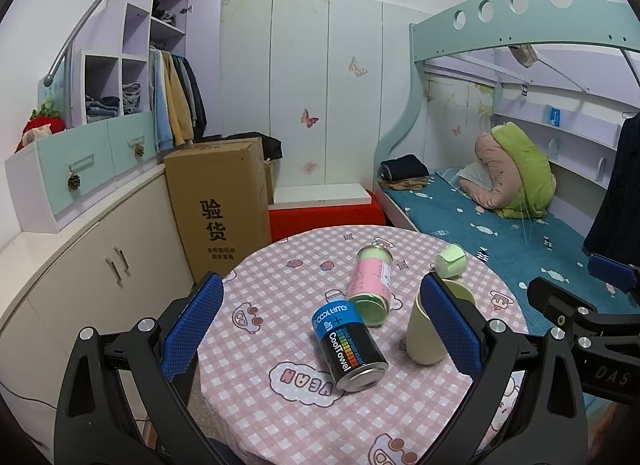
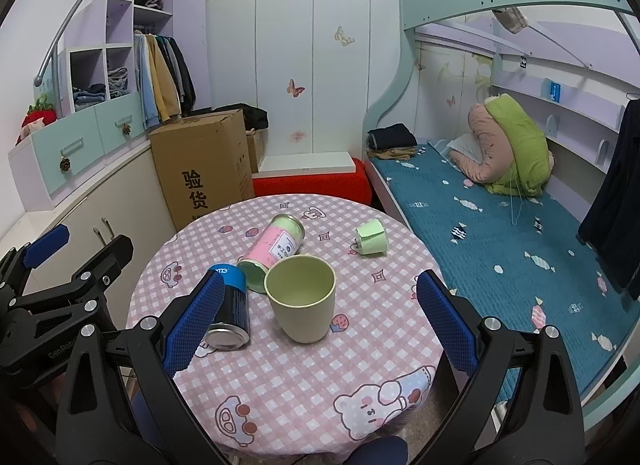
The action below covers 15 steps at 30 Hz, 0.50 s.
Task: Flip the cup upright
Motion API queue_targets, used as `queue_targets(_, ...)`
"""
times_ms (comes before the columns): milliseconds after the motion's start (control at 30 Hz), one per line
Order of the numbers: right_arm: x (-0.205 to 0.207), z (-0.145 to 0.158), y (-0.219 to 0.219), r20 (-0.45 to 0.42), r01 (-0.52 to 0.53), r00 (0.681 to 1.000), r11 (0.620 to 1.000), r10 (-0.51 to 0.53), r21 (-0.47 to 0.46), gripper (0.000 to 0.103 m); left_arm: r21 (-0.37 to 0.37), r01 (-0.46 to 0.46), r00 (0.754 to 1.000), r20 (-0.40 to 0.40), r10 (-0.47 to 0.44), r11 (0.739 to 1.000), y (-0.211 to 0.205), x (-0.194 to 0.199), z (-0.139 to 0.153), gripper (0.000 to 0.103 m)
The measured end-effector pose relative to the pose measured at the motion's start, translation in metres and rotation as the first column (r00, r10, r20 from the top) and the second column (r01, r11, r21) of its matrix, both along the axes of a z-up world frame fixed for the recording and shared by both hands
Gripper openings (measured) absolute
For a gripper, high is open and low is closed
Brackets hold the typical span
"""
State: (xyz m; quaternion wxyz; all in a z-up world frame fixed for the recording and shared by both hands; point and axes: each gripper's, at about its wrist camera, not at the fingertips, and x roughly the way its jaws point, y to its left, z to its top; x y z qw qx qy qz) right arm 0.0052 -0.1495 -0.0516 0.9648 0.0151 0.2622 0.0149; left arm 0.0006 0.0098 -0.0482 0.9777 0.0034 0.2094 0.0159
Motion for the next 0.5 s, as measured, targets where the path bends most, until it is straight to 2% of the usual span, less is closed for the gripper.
queue_targets(400, 0.0001, 0.0, -0.0001, 0.0, 0.0, 1.0, 1.0, 0.0, 0.001, 0.097, 0.0, 0.003, 1.0, 0.005, -0.003, 1.0, -0.0007, 0.0002, -0.0001, 0.095)
queue_targets(500, 0.0, -0.0001, 0.0, -0.001, 0.0, 1.0, 1.0, 0.0, 0.0, 0.097, -0.025, 0.017, 1.0, -0.018, -0.018, 1.0, 0.001, 0.0037, -0.0005, 0.095)
